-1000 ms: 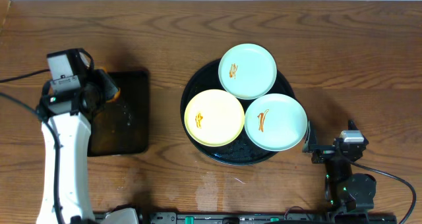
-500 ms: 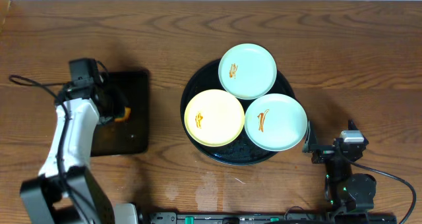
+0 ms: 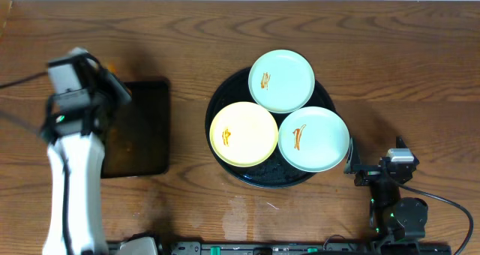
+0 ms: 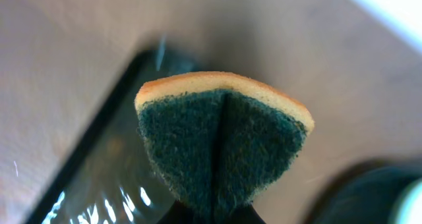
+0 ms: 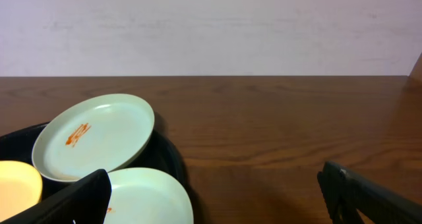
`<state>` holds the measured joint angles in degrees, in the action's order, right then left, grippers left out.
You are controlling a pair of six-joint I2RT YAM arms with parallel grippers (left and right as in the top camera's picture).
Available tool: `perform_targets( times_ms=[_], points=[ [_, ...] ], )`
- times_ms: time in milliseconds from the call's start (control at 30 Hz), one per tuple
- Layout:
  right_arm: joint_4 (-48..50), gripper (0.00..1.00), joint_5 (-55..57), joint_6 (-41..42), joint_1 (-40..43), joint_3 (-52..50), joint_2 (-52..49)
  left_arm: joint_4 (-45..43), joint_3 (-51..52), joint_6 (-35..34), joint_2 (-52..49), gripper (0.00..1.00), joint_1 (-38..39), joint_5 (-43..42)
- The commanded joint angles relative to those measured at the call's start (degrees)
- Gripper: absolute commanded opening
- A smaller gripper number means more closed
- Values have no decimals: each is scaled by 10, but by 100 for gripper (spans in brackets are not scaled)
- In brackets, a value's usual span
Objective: Clean dirty plates on tray and stack at the side
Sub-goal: 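Lift the sponge with the left gripper above the black tray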
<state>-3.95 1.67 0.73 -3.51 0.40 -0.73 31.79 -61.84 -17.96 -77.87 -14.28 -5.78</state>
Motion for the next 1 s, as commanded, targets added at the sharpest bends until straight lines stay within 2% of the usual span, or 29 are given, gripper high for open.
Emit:
perform_targets(
  times_ms=[0, 133, 300, 400, 500, 600, 767, 867, 967],
  points=[
    [-2, 99, -2, -6, 3, -1, 1, 29, 35, -7, -102, 8, 1, 6],
    [-2, 99, -2, -6, 3, -1, 1, 40, -4, -1, -107, 7, 1, -31],
    [-2, 99, -2, -6, 3, -1, 1, 70, -84, 5, -38, 7, 1, -32],
    [-2, 99, -2, -6, 3, -1, 1, 47, -91, 30, 18, 8, 1, -21],
    [-2, 99, -2, -6, 3, -1, 1, 49, -86, 29, 30, 7, 1, 0],
    [-2, 99, -2, -6, 3, -1, 1, 48, -52, 9, 10, 7, 3, 0],
    [-2, 99, -2, -6, 3, -1, 1, 30, 12, -10, -99, 7, 3, 0],
    [-2, 99, -2, -6, 3, -1, 1, 47, -5, -10, -139, 8, 3, 0],
    [-2, 99, -2, -6, 3, -1, 1, 68, -45, -10, -129, 7, 3, 0]
  ],
)
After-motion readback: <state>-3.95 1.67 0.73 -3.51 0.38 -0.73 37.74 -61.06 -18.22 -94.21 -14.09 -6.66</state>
